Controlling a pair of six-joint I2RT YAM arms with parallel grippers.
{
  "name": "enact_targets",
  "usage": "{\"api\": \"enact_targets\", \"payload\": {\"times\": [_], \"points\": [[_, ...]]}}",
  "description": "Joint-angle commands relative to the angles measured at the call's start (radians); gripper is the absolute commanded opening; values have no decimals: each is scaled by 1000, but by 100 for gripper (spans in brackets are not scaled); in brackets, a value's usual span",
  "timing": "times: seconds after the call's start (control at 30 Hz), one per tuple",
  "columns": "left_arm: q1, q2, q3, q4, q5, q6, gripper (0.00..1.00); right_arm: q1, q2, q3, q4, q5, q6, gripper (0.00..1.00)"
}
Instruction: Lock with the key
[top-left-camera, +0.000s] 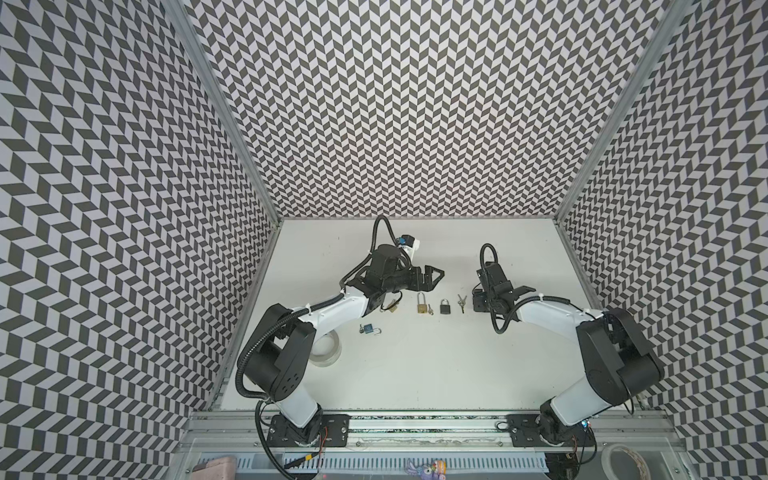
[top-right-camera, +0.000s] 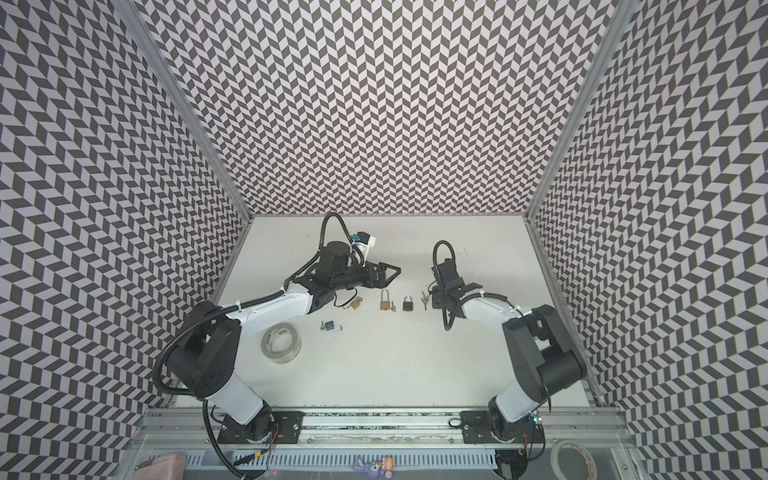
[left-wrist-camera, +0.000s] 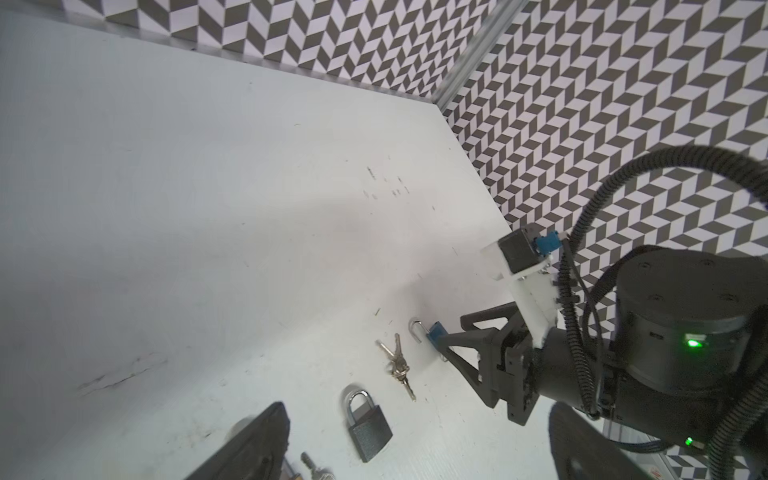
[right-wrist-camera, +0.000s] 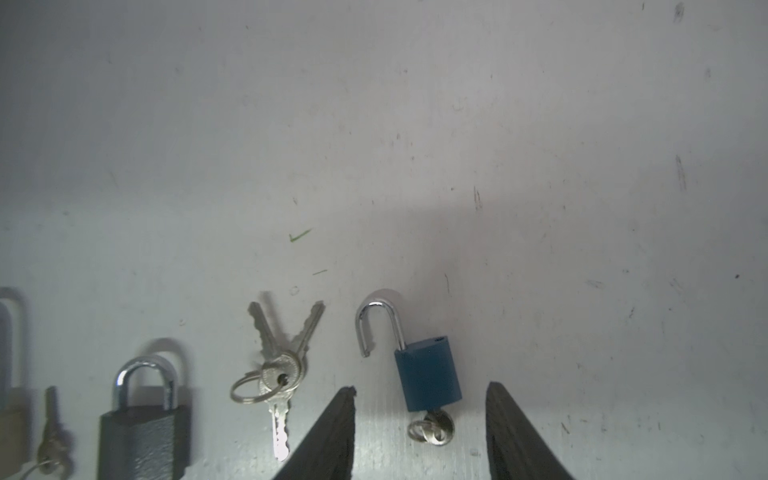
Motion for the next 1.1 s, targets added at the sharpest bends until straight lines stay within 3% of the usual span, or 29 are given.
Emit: {"api": "enact_targets", "payload": {"times": [0.0,0.47,1.07], "points": [[27,-11,-24,84,63,-57,97,-16,27,36,-5,15,-43,50],[32,-3,-24,78,79,-56,97,-38,111,63,7,-30,-66,43],[41,-15,-36,66,72,-51,97,-41,105,56,-3,-46,-51,23]]}}
